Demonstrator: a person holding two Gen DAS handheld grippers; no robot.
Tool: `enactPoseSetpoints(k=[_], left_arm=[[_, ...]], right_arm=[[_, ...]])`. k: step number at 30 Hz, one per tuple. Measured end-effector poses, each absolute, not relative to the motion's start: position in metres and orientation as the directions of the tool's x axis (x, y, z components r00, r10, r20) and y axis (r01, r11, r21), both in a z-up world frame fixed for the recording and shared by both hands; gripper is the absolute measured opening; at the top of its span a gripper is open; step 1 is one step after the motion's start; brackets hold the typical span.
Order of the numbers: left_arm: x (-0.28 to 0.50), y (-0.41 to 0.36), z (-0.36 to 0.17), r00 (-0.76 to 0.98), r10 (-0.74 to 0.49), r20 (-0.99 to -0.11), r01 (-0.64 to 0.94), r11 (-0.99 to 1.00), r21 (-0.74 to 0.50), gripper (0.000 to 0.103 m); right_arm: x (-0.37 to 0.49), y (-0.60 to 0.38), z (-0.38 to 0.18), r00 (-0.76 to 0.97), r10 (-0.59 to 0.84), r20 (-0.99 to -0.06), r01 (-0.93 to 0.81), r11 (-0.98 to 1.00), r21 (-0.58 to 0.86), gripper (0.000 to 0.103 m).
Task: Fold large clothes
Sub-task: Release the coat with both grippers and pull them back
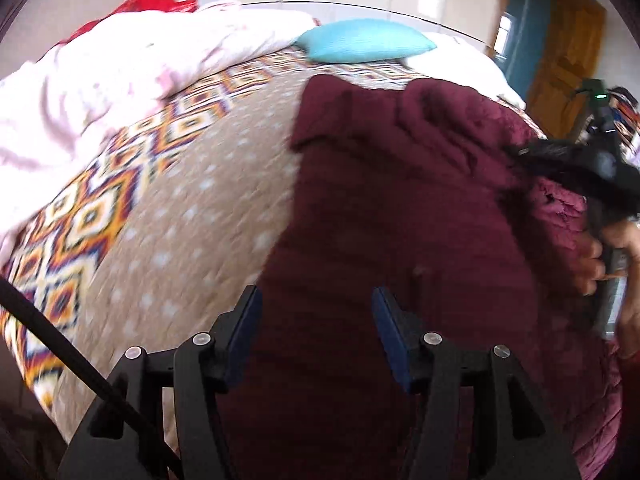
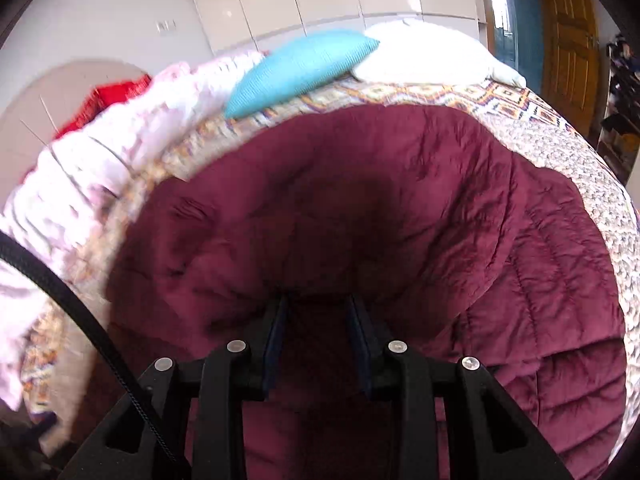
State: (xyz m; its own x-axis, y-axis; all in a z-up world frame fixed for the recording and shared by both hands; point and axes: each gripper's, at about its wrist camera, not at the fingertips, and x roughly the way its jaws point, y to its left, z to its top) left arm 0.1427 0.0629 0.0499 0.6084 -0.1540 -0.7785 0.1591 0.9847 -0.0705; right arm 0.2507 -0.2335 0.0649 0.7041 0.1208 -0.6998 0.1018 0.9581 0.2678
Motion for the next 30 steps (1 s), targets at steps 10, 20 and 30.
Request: enactPoseSetpoints(k=[10,20,30], left_arm=[[0.129,0.089,0.022,0.616,-0.039,-0.787,0.045,0.999,-0.014,0.061],[0.117,0.096,0.032,0.619,-0.043,-0.784,0.053,0.998,-0.013,0.063],[0.091,0.114,0.046,0.614,-0.028,-0.788,0.075,0.997,0.023,0.063]], right_arm=[[0.188,-0.187,0.031,0.593,0.434,-0.678,-0.042,0.858,0.512,0.05],[0.111,-0.213,0.015,0.578,0.407,-0.707,0.024,0.858,0.514,0.05],[-0.012,-0.268,0.032,0.649,0.245,-0.72,0.167,0.878,0.449,0.06]])
